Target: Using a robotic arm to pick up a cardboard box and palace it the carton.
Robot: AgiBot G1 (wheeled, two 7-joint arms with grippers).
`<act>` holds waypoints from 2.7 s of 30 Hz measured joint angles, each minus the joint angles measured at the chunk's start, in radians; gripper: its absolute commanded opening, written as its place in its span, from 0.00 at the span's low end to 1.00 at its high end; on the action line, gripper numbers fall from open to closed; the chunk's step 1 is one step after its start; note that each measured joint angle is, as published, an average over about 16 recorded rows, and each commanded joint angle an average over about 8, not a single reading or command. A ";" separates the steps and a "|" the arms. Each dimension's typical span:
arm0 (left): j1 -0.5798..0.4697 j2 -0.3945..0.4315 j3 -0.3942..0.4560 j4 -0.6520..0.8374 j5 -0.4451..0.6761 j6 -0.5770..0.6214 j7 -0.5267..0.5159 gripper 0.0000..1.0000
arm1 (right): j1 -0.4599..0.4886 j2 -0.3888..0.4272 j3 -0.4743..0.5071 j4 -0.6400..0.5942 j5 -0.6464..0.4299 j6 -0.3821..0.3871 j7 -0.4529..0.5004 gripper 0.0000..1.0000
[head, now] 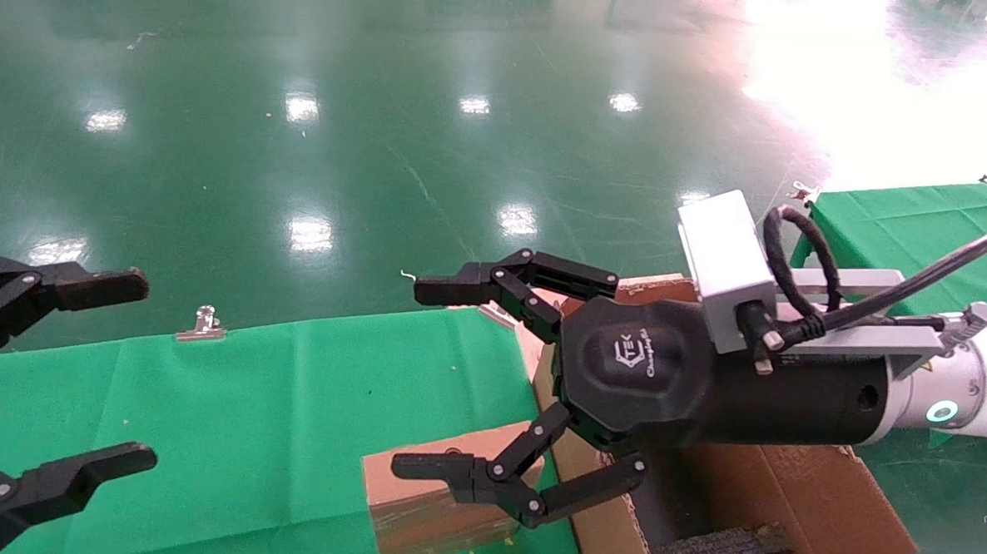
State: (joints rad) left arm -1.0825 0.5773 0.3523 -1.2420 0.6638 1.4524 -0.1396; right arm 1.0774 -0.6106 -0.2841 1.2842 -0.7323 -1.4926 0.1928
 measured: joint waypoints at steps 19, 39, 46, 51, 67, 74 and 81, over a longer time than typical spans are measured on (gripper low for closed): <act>0.000 0.000 0.000 0.000 0.000 0.000 0.000 0.03 | 0.000 0.000 0.000 0.000 0.000 0.000 0.000 1.00; 0.000 0.000 0.000 0.000 0.000 0.000 0.000 0.00 | 0.163 -0.032 -0.152 0.018 -0.315 -0.045 0.064 1.00; 0.000 0.000 0.000 0.000 0.000 0.000 0.000 0.00 | 0.272 -0.099 -0.266 0.003 -0.530 -0.061 0.077 1.00; 0.000 0.000 0.000 0.000 0.000 0.000 0.000 0.00 | 0.329 -0.155 -0.341 -0.024 -0.651 -0.066 0.065 1.00; 0.000 0.000 0.000 0.000 0.000 0.000 0.000 0.39 | 0.462 -0.299 -0.535 -0.097 -0.897 -0.073 0.017 1.00; 0.000 0.000 0.000 0.000 0.000 0.000 0.000 1.00 | 0.494 -0.325 -0.581 -0.110 -0.928 -0.073 0.008 0.30; 0.000 0.000 0.000 0.000 -0.001 0.000 0.000 1.00 | 0.506 -0.332 -0.598 -0.116 -0.929 -0.073 0.005 0.00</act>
State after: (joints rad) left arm -1.0823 0.5771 0.3524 -1.2417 0.6633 1.4520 -0.1395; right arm 1.5831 -0.9430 -0.8817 1.1680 -1.6617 -1.5652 0.1978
